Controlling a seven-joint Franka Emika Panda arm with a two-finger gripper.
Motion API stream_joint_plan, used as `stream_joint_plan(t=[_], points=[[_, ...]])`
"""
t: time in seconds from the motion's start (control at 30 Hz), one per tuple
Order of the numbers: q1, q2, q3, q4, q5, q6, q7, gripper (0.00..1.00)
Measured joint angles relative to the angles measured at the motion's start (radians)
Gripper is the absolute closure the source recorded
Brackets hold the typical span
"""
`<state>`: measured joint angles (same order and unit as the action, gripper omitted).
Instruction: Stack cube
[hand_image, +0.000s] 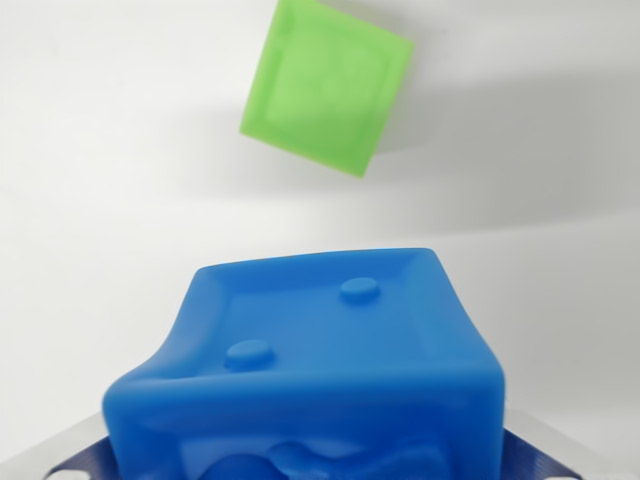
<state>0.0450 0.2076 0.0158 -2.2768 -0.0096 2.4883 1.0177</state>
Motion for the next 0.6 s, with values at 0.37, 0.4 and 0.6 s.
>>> stream_joint_plan(t=[0.37,0.4,0.6], points=[[0.000,0.023,-0.006,0.072,0.002,-0.049,0.079,1.00],[0.000,0.026,-0.006,0.080,0.002,-0.054,0.087,1.00],[0.000,0.038,-0.009,0.117,0.003,-0.079,0.127,1.00]])
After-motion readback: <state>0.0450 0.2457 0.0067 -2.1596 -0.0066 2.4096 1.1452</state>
